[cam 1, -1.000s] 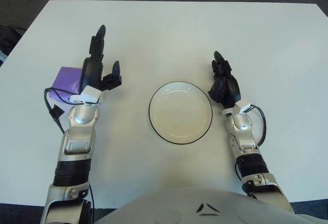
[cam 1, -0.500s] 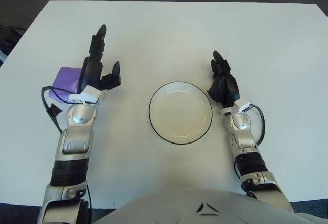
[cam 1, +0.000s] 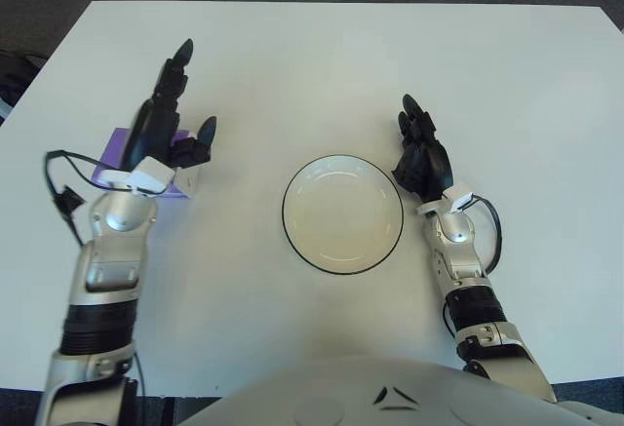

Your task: Put the tissue paper into the plate.

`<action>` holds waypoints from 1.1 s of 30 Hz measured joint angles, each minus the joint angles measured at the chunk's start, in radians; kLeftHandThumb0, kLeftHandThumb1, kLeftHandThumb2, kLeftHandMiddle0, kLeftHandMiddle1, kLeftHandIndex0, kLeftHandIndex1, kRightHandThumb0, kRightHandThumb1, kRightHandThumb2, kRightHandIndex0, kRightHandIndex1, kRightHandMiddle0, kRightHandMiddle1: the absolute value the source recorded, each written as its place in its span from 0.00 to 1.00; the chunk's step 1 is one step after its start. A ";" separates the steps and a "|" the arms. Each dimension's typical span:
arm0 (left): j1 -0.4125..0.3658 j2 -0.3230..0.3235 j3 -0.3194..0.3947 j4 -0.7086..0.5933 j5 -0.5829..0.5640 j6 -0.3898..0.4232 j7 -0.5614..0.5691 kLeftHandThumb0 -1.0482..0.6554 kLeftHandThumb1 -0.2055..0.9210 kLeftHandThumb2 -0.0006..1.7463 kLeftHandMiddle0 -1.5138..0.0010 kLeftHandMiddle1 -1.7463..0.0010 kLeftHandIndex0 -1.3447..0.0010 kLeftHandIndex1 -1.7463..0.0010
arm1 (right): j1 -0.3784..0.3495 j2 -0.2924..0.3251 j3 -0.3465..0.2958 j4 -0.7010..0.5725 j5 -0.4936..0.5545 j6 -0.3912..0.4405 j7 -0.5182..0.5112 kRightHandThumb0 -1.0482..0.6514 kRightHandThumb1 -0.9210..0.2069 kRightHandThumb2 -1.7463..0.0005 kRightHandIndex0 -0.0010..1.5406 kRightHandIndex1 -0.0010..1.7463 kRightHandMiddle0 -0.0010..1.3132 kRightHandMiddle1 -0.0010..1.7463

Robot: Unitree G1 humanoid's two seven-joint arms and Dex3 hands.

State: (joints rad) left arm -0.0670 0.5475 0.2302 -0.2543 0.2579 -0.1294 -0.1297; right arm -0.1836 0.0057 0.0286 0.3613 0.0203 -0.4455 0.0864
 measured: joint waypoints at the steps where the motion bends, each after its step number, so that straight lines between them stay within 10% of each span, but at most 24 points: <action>1: 0.003 0.022 0.013 -0.008 0.003 0.005 -0.013 0.15 1.00 0.45 0.93 1.00 1.00 0.99 | -0.001 0.000 0.000 0.002 0.000 0.000 0.000 0.14 0.00 0.37 0.06 0.00 0.00 0.10; 17: 0.061 0.322 0.145 -0.170 0.091 0.219 -0.319 0.06 1.00 0.44 1.00 1.00 1.00 1.00 | -0.042 0.003 -0.002 0.049 0.002 -0.012 0.011 0.13 0.00 0.38 0.06 0.00 0.00 0.10; 33: 0.070 0.613 0.146 -0.159 0.198 0.185 -0.574 0.00 1.00 0.50 1.00 1.00 0.97 0.98 | -0.085 0.002 -0.004 0.101 0.003 -0.021 0.017 0.13 0.00 0.38 0.05 0.00 0.00 0.08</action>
State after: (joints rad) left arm 0.0026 1.1610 0.3766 -0.4128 0.4557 0.0552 -0.7037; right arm -0.2684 0.0081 0.0241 0.4624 0.0230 -0.4661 0.1033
